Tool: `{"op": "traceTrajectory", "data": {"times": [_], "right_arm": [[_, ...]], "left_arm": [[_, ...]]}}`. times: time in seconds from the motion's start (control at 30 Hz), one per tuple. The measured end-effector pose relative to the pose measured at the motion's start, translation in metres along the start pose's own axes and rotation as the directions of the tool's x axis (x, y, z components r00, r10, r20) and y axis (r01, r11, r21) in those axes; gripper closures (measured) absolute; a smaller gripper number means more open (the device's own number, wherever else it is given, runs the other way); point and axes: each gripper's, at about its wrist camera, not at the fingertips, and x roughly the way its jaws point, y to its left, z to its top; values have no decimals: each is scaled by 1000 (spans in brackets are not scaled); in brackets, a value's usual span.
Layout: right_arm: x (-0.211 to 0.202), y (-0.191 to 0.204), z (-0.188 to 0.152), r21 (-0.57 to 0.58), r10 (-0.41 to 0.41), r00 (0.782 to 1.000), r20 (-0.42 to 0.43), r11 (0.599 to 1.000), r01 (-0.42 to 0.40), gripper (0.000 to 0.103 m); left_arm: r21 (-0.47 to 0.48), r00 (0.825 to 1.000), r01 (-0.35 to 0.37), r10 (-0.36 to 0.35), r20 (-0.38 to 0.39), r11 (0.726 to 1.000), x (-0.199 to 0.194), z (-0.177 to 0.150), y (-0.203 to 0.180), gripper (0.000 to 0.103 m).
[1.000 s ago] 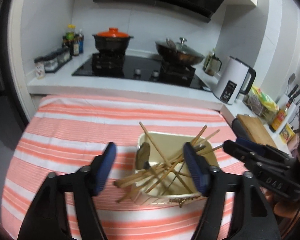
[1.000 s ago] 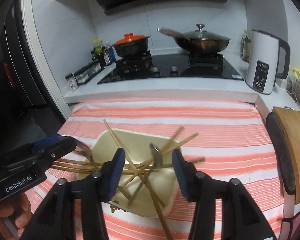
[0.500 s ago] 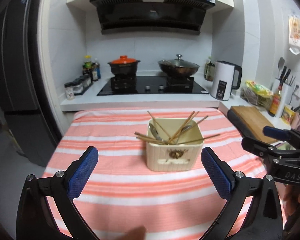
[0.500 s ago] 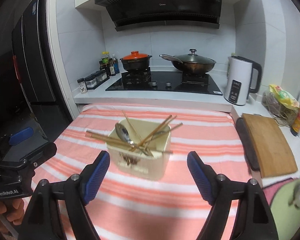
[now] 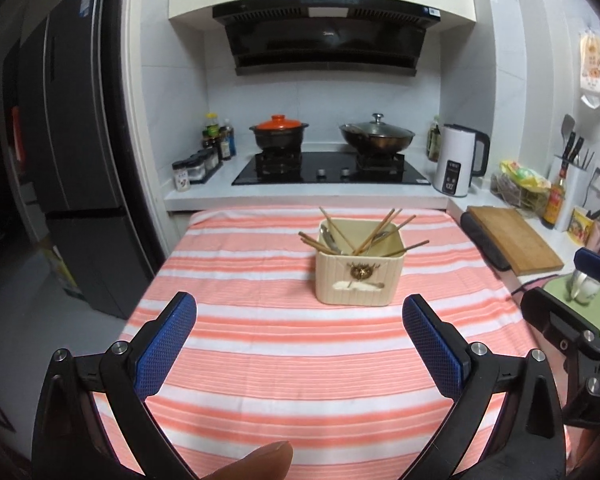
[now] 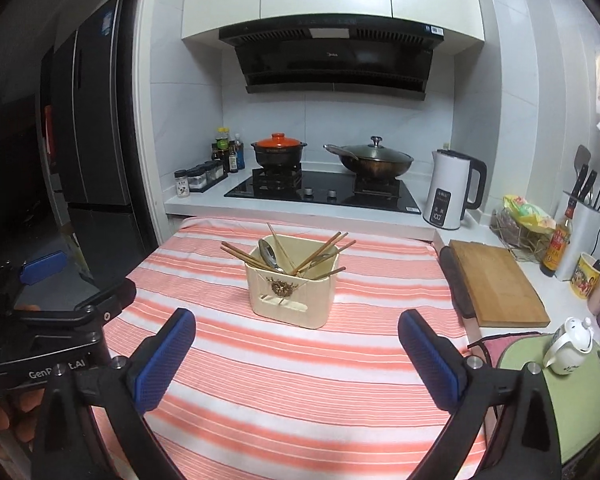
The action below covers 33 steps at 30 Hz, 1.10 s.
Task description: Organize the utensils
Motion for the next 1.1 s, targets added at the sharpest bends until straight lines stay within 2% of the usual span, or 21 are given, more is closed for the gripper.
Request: {"op": "traceTrajectory", "data": {"times": [0.23,0.5,0.73,1.1], "right_arm": [[-26,9,3,-18,2,999,44,1000,-1,0],[-33,8,3,-6,-7,999,50,1000,8,0],[-35,6,2,3,-6,999,52,1000,5,0],[-35,7,1,0,-2,999,48,1000,2,0]], "left_arm": [[-9,999,-11,11,40,1000,-29,2,2,0],[-9,997,-34,35,64,999,-44,2,1,0],[-2,995,-61,61,73,998,-49,2,0,0],[-11,996,-54,55,70,998,-47,2,2,0]]}}
